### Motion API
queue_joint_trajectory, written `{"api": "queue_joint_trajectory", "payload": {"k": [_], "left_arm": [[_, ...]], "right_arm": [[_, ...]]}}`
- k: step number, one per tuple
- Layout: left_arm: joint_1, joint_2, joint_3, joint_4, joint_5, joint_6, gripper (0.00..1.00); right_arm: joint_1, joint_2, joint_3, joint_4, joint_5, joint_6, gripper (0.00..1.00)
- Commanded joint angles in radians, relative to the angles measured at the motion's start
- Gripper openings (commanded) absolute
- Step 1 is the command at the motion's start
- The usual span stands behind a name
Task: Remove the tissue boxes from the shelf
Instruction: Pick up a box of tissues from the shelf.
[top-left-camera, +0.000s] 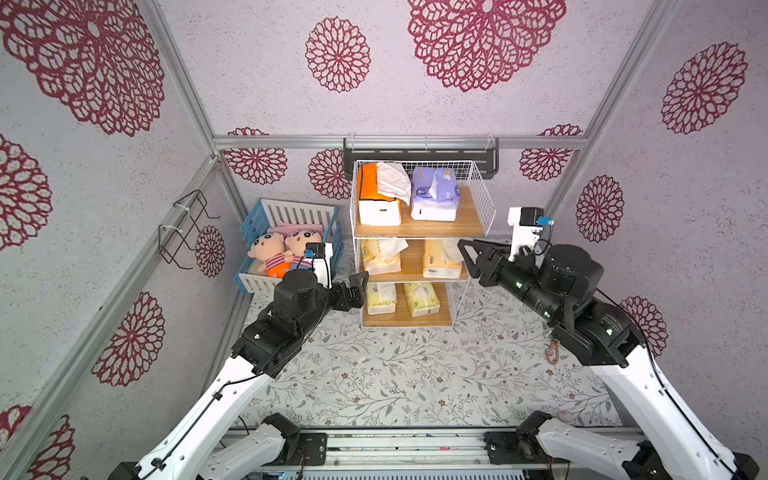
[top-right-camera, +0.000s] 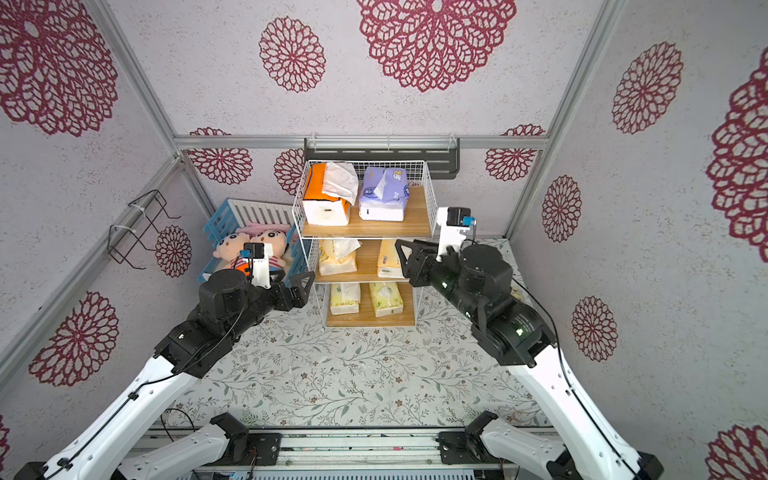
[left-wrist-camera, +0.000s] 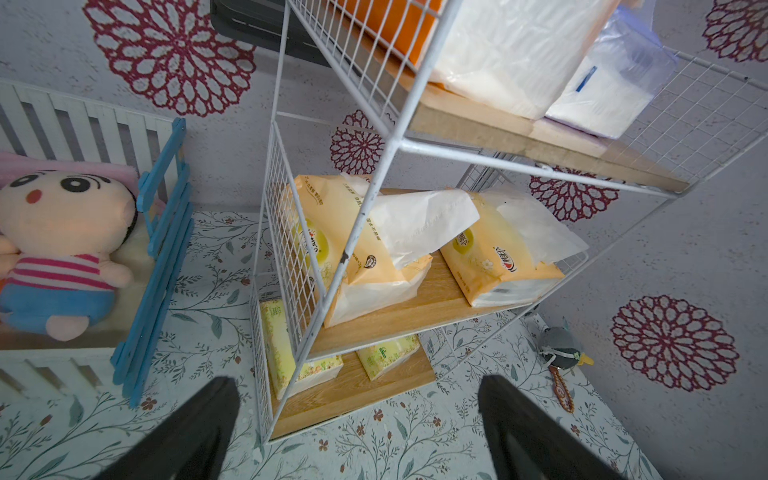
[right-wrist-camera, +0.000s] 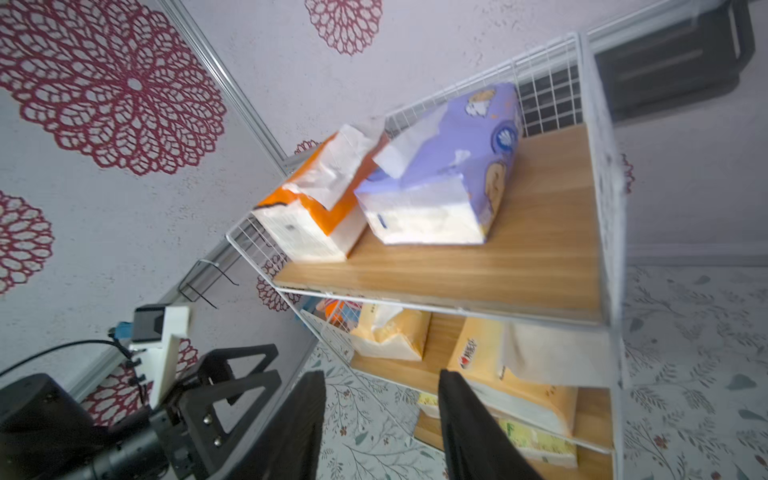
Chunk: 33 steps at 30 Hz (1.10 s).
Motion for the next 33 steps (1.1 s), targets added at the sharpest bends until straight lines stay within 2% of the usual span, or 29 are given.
{"api": "queue_joint_trajectory", "payload": {"k": [1, 7, 11, 20, 26, 33], "left_arm": [[-0.009, 0.018, -0.009, 0.058, 0.028, -0.016, 0.97], [-0.009, 0.044, -0.014, 0.086, 0.053, -0.023, 0.97], [-0.009, 0.048, -0.018, 0.093, 0.061, -0.019, 0.97], [-0.009, 0.057, -0.044, 0.122, 0.08, -0.011, 0.97], [-0.009, 0.059, -0.065, 0.15, 0.121, -0.018, 0.97], [-0.01, 0.04, -0.082, 0.15, 0.131, 0.0, 0.97]], "right_arm": [[0.008, 0.082, 0.162, -0.081, 0.09, 0.048, 0.5], [0.008, 0.265, 0.427, -0.163, 0.224, 0.049, 0.55], [0.008, 0.365, 0.52, -0.195, 0.276, 0.065, 0.56], [0.008, 0.596, 0.847, -0.457, 0.449, 0.168, 0.57], [0.013, 0.642, 0.876, -0.509, 0.493, 0.224, 0.56], [0.014, 0.689, 0.872, -0.434, 0.471, 0.205, 0.6]]}}
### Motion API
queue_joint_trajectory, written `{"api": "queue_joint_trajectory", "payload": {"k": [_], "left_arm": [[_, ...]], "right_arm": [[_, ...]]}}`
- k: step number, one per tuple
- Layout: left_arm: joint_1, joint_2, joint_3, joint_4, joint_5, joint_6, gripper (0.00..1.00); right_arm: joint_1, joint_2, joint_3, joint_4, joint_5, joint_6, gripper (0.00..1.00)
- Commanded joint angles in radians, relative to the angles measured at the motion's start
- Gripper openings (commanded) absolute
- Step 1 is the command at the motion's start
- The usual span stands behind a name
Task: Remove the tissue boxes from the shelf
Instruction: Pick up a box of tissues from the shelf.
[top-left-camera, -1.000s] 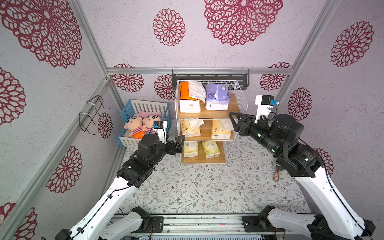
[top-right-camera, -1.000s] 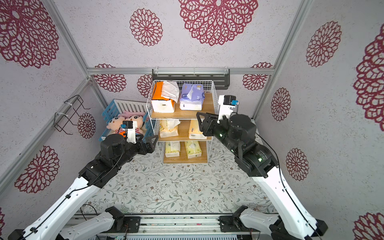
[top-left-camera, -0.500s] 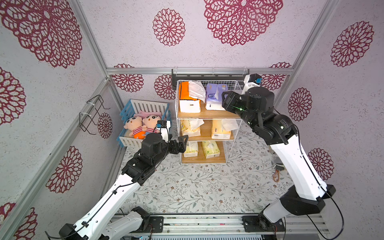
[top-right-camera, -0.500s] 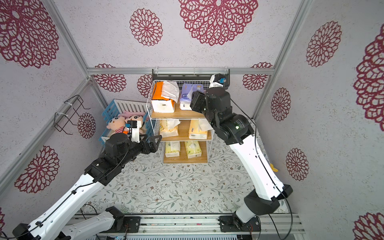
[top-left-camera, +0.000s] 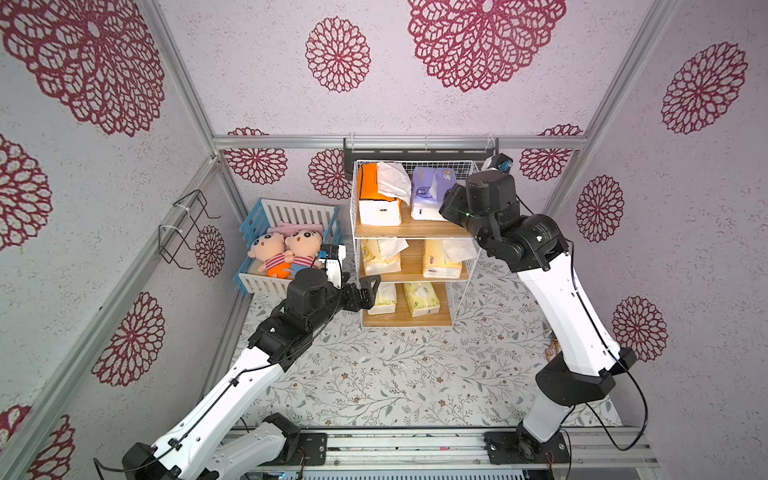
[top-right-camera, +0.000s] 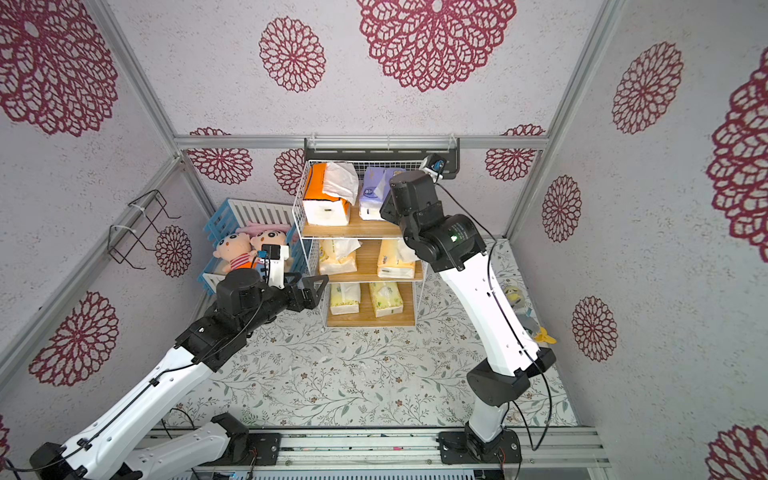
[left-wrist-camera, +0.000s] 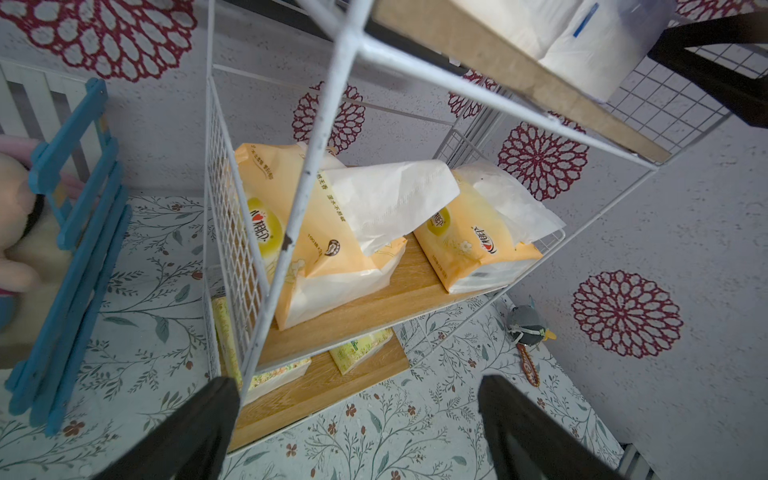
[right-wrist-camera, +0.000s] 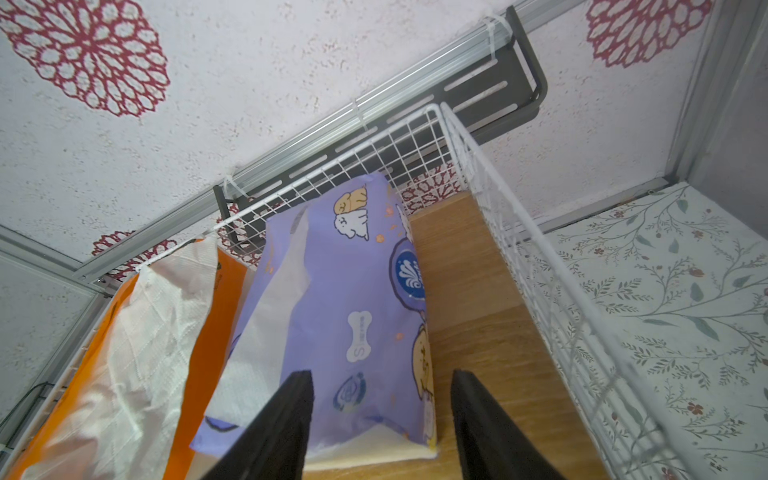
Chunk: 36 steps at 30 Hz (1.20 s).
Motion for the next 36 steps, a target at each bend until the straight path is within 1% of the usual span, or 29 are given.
{"api": "queue_joint_trajectory", "payload": {"k": [1, 7, 8, 11, 14, 16, 18, 21, 24, 29, 32, 36], "left_arm": [[-0.009, -0.015, -0.019, 0.033, 0.015, 0.018, 0.97], [-0.01, -0.028, -0.023, 0.035, 0.028, 0.016, 0.97], [-0.01, -0.032, -0.025, 0.038, 0.028, 0.014, 0.97], [-0.009, -0.04, -0.027, 0.037, 0.031, 0.01, 0.97], [-0.009, -0.05, -0.026, 0.031, 0.03, 0.008, 0.97], [-0.009, -0.056, -0.028, 0.034, 0.026, 0.002, 0.97], [-0.01, -0.057, -0.024, 0.034, 0.027, -0.007, 0.97], [-0.009, -0.058, -0.01, 0.023, 0.032, -0.02, 0.97], [-0.01, -0.062, -0.002, 0.015, 0.029, -0.043, 0.97], [-0.011, -0.069, 0.015, -0.013, 0.018, -0.08, 0.97], [-0.01, -0.076, 0.017, -0.015, 0.005, -0.096, 0.97], [-0.009, -0.076, 0.047, -0.031, 0.002, -0.114, 0.97]], "right_arm": [[0.008, 0.025, 0.016, 0.056, 0.009, 0.0, 0.6], [0.008, 0.057, -0.002, 0.099, -0.025, 0.002, 0.58], [0.008, 0.06, -0.003, 0.099, -0.023, 0.003, 0.56], [0.008, 0.058, -0.008, 0.101, -0.012, -0.004, 0.47], [0.01, 0.044, -0.018, 0.115, -0.007, -0.03, 0.3], [0.011, 0.023, -0.04, 0.127, -0.002, -0.044, 0.15], [0.011, 0.001, -0.065, 0.144, -0.013, -0.055, 0.07], [0.013, -0.035, -0.099, 0.169, -0.057, -0.077, 0.02], [0.013, -0.069, -0.113, 0.171, -0.096, -0.099, 0.0], [0.019, -0.156, -0.141, 0.144, -0.104, -0.117, 0.0], [0.017, -0.26, -0.246, 0.203, -0.133, -0.162, 0.0], [0.017, -0.416, -0.417, 0.258, -0.154, -0.154, 0.0]]}}
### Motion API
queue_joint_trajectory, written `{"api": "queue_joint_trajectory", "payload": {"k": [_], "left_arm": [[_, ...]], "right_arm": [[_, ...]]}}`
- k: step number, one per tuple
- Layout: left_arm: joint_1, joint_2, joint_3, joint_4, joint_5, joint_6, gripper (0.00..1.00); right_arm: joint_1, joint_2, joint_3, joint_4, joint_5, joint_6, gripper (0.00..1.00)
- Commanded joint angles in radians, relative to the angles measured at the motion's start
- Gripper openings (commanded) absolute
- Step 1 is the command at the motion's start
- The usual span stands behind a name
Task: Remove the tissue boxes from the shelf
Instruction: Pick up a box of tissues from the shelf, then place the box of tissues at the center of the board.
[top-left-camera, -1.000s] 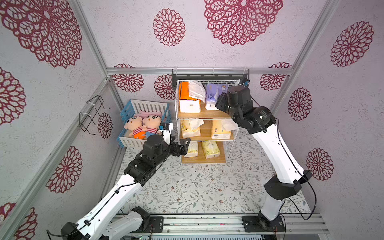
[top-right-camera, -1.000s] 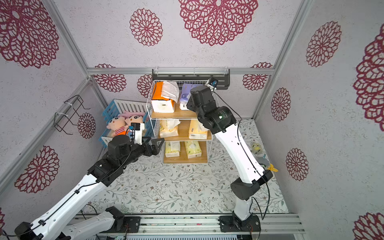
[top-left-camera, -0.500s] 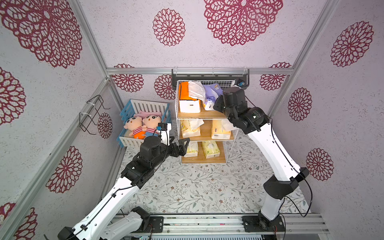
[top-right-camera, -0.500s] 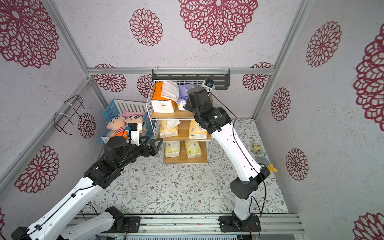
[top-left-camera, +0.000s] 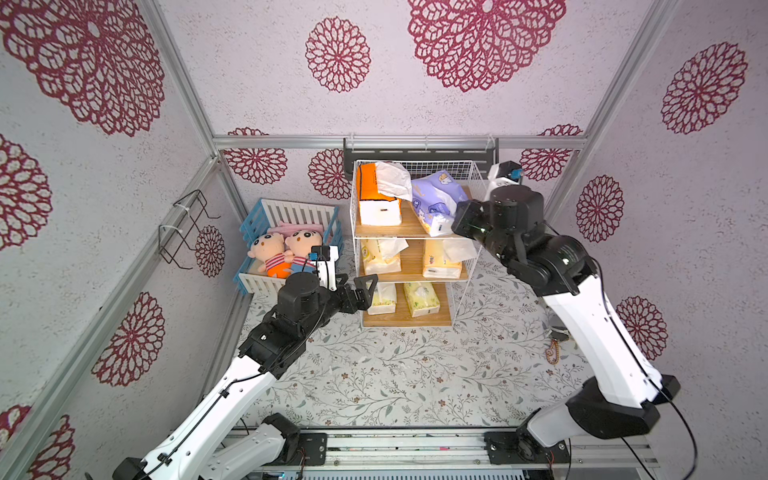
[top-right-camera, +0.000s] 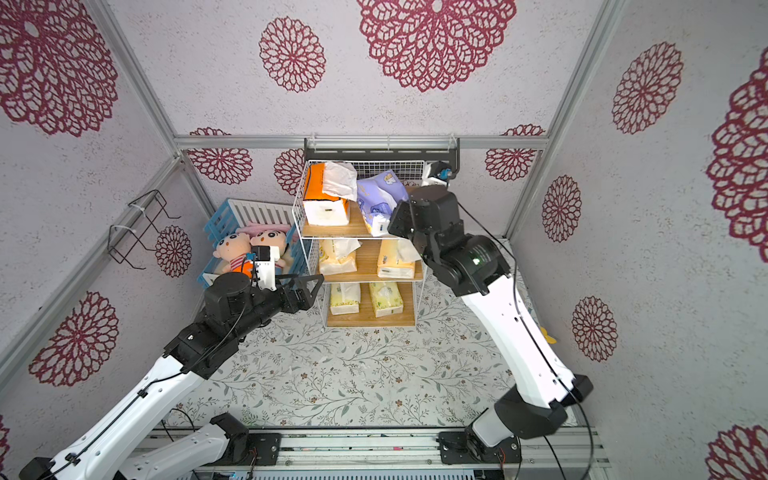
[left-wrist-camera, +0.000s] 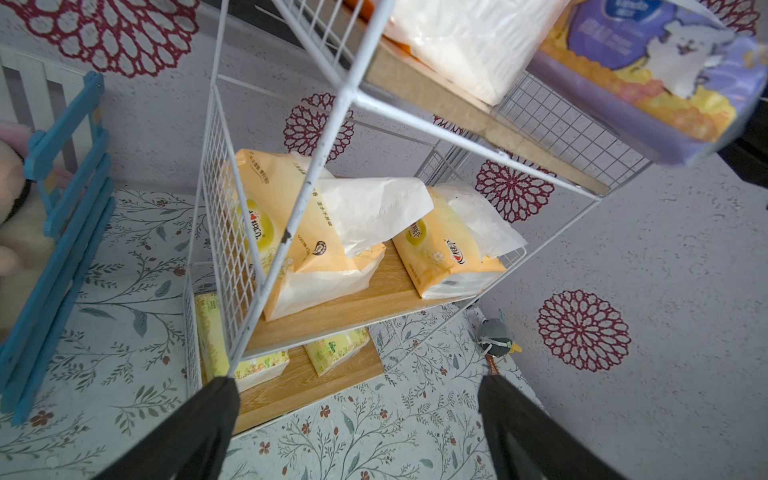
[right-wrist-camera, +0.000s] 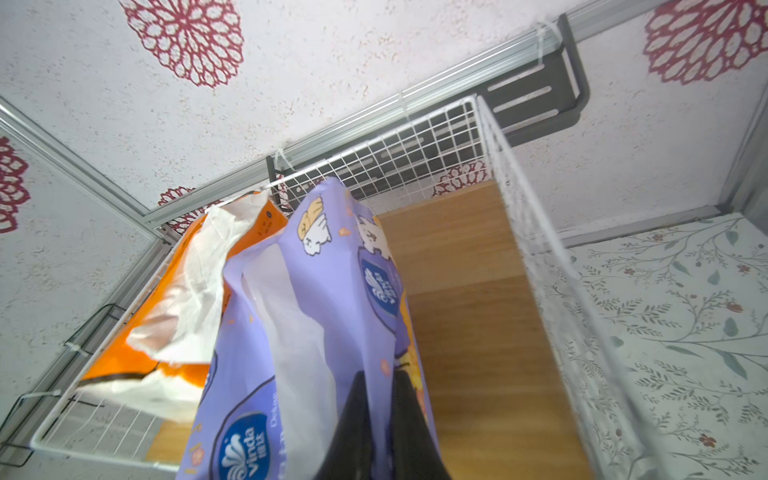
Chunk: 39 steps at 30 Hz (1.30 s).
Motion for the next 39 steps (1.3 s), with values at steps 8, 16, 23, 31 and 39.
{"api": "queue_joint_trajectory", "payload": {"k": [8, 16, 23, 31, 39], "left_arm": [[-0.012, -0.064, 0.11, -0.116, -0.126, -0.017, 0.97], [-0.01, -0.225, 0.173, -0.317, -0.343, 0.004, 0.97], [-0.01, -0.293, 0.156, -0.407, -0.381, -0.021, 0.97], [-0.009, -0.272, 0.133, -0.416, -0.36, -0.055, 0.97], [-0.012, -0.284, 0.073, -0.359, -0.344, -0.068, 0.97]], "right_arm": [[0.008, -0.417, -0.491, 0.25, -0.288, 0.001, 0.0], [0.052, -0.645, -0.921, 0.362, -0.441, 0.019, 0.0], [0.169, -0.637, -1.203, 0.566, -0.509, -0.004, 0.0], [0.333, -0.446, -1.436, 0.942, -0.469, -0.031, 0.0], [0.373, -0.118, -1.415, 1.133, -0.51, -0.053, 0.0]]}}
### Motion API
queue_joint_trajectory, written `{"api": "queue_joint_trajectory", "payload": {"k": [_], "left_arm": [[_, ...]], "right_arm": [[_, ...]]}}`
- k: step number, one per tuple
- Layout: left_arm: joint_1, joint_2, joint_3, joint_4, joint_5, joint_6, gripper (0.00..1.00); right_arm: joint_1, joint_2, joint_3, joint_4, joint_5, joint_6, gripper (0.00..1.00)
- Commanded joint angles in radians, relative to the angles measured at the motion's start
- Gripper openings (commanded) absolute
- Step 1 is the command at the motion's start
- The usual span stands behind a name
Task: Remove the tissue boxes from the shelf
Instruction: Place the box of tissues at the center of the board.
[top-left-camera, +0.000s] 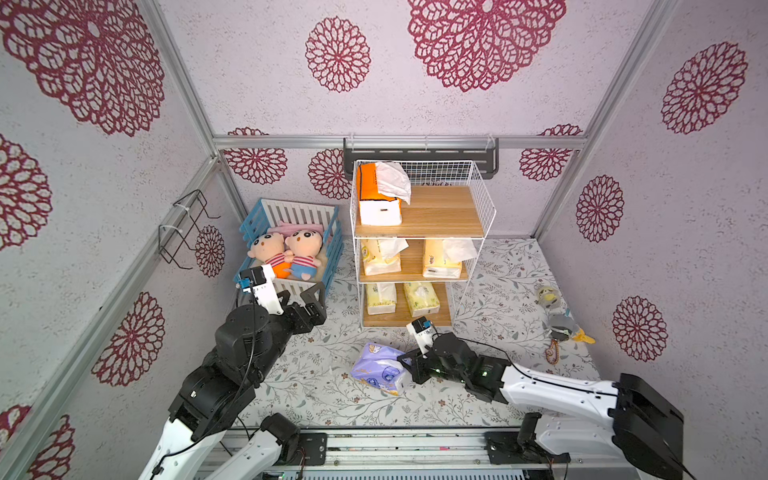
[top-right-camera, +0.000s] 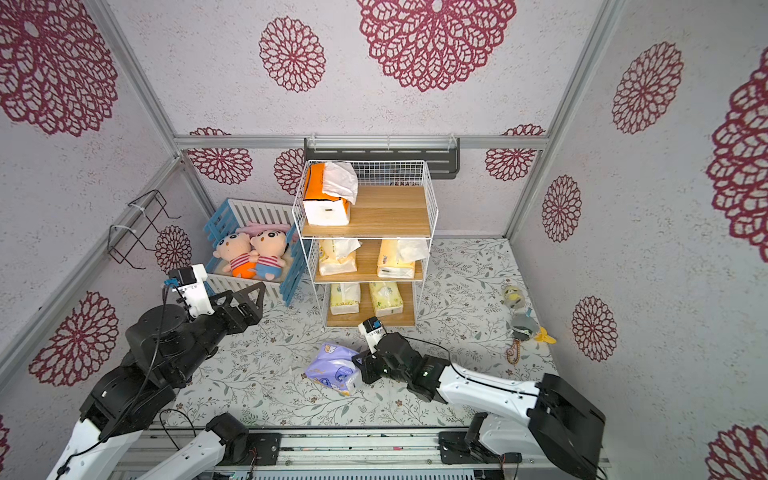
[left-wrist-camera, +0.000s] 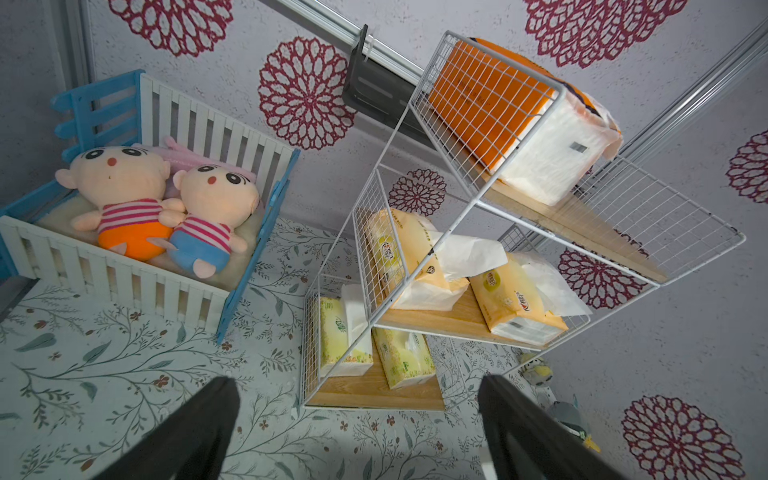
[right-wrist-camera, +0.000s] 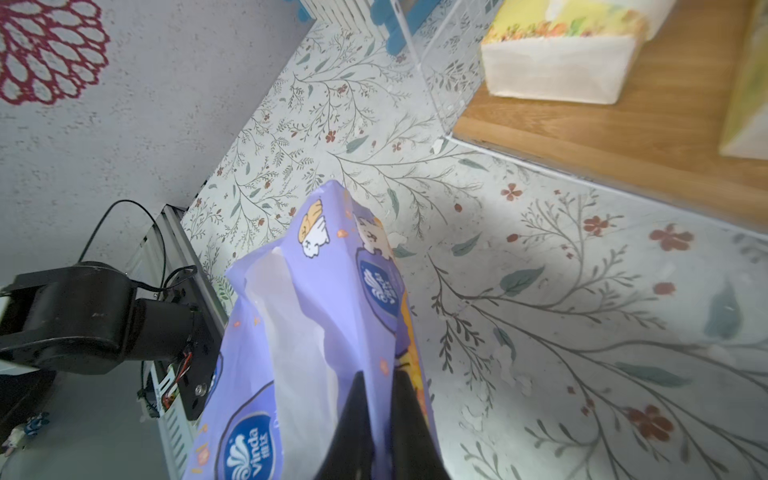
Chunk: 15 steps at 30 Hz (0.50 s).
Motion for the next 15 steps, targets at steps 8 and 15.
{"api": "queue_joint_trajectory", "payload": {"k": [8, 15], "left_arm": [[-0.009, 0.023, -0.033, 0.066, 0.036, -0.003, 0.97], [-0.009, 0.04, -0.029, 0.102, 0.038, 0.011, 0.97]], "right_arm": [[0.022, 0.269, 0.203, 0.061, -0.069, -0.104, 0.32], [0.023, 0.276, 0.283, -0.068, 0.045, -0.077, 0.55]]}}
